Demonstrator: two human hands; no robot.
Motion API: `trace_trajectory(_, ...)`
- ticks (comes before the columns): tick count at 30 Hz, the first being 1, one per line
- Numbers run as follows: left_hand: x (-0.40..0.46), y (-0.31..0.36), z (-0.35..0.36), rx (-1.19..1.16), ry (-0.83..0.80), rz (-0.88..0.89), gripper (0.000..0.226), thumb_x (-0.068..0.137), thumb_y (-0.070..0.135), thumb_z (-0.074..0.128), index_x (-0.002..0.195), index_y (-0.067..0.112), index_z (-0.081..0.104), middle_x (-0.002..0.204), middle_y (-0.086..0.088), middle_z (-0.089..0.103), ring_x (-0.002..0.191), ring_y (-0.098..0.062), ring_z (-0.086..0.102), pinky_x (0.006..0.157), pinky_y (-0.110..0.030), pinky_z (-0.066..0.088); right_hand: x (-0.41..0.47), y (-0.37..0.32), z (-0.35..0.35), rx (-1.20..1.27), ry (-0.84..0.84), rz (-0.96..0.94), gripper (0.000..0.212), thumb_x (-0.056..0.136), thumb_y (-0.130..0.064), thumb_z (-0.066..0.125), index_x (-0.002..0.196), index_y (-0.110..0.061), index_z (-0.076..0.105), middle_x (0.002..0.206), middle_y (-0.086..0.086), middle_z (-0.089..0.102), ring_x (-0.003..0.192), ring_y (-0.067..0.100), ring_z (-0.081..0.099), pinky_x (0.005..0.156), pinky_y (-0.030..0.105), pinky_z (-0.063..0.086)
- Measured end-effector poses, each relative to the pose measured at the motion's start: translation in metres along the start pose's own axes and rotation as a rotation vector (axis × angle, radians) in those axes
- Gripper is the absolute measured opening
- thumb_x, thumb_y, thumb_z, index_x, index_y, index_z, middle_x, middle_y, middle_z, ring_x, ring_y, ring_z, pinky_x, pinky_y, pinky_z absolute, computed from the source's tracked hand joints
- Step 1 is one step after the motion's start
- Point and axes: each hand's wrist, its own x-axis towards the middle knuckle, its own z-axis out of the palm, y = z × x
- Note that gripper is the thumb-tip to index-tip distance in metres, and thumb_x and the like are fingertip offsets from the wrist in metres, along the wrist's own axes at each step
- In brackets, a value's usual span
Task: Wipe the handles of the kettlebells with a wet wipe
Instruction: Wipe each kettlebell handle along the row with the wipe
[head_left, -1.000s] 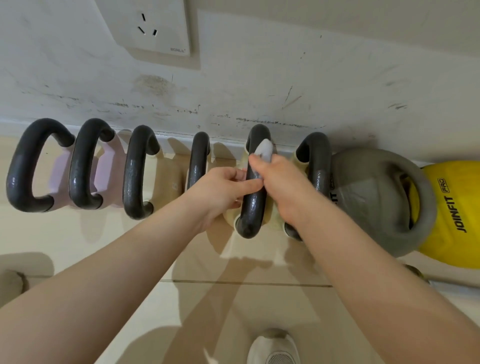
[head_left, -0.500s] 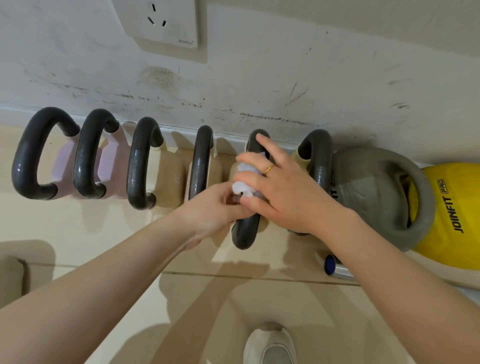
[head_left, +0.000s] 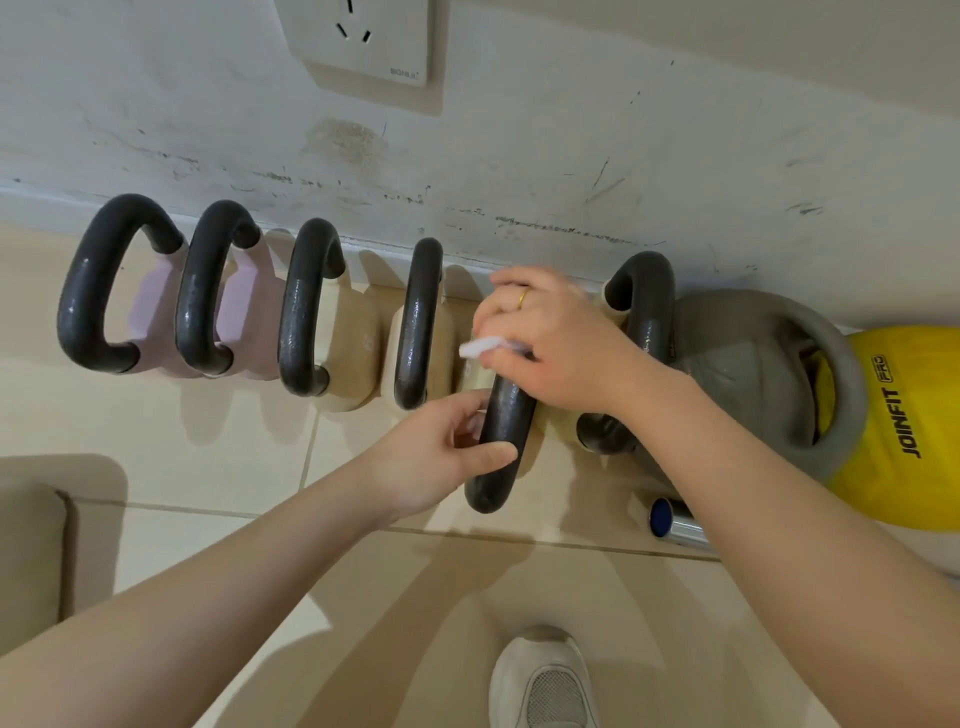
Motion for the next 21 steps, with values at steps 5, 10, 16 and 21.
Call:
trace_trajectory(5,0.001,0.002,-0.005,0.022,0.005,0.002,0.021,0.086,0.010,0.062,0.106,0.018,0.062,0.106,-0.018,0.068,0.102,-0.028,0.064,0.100,-0.044,0.046,0.020,0.010,-0.007,0.141,-0.037,0.038,0.034,0.093,-0.035,0.043,0.097,-0.011,0.067,0.102,0.004,0.063,0.101,0.018,0.052,0.089,0.037,0.041)
trace_trajectory(10,0.001,-0.002,-0.008,0.039,-0.008,0.007,0.022,0.085,0.012,0.062,0.106,0.019,0.062,0.107,-0.020,0.066,0.104,-0.028,0.063,0.101,-0.045,0.045,0.015,0.010,0.015,0.983,0.173,0.666,0.048,0.095,-0.053,0.029,0.115,-0.025,0.062,0.112,0.000,0.062,0.108,0.015,0.055,0.104,0.036,0.038)
trace_trajectory(16,0.004,0.001,-0.008,0.027,-0.029,0.016,0.027,0.084,0.014,0.061,0.111,0.020,0.060,0.107,-0.011,0.070,0.103,-0.020,0.065,0.101,-0.042,0.046,0.004,-0.025,0.024,1.224,0.323,0.849,0.053,0.094,-0.052,0.032,0.139,-0.025,0.037,0.130,0.006,0.054,0.119,0.024,0.051,0.106,0.046,0.038)
trace_trajectory(21,0.010,0.009,-0.003,0.077,0.008,0.057,0.020,0.087,0.014,0.059,0.106,0.017,0.062,0.098,-0.006,0.071,0.094,-0.016,0.066,0.092,-0.034,0.049,-0.015,-0.050,0.024,1.065,0.365,0.781,0.036,0.098,-0.030,0.035,0.133,-0.022,0.034,0.102,-0.005,0.051,0.087,0.007,0.050,0.084,0.032,0.041)
